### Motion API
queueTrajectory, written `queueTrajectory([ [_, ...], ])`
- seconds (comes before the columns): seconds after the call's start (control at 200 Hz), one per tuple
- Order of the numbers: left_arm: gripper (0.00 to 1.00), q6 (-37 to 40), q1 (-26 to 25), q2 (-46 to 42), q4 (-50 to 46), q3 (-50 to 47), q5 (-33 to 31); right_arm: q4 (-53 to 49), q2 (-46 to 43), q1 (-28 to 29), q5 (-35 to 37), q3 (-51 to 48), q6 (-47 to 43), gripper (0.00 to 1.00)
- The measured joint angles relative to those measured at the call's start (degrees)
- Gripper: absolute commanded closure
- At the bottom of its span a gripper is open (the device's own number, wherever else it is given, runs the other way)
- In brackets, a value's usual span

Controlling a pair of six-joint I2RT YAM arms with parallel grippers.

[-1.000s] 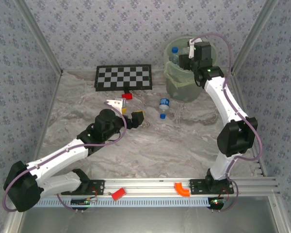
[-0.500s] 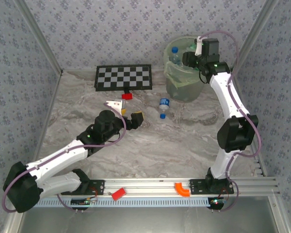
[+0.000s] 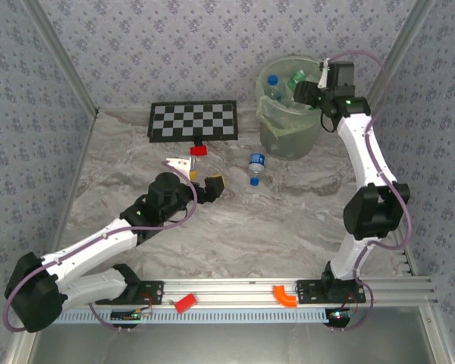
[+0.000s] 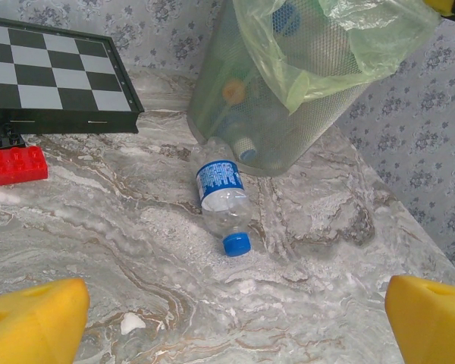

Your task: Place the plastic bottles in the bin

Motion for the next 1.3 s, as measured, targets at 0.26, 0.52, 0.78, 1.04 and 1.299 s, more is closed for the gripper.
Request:
queueTrajectory([
  [0.26,0.0,0.0,0.0,0.0,0.0,0.0,0.0,0.9,-7.3,-1.5,3.3,-2.1,0.6,0.0],
  [0.52,0.0,0.0,0.0,0.1,0.0,0.0,0.0,1.3,-7.5,-0.9,3.3,-2.9,0.0,0.06],
  [0.78,0.0,0.5,0.0,1.6,-1.5,0.2,0.0,3.2,-14.6,6.7,4.3,-14.1,-1.2,0.08],
  [1.04,0.0,1.0,2.7,3.0,-4.6,0.7,-0.2,4.3,-27.9,21.7,12.1,-28.7,-1.8,0.09],
  [1.299,0.0,0.1,5.6,2.2,-2.9,-4.4,-1.8,4.1,-25.3,35.6,23.0,-33.5,-1.8,0.0],
])
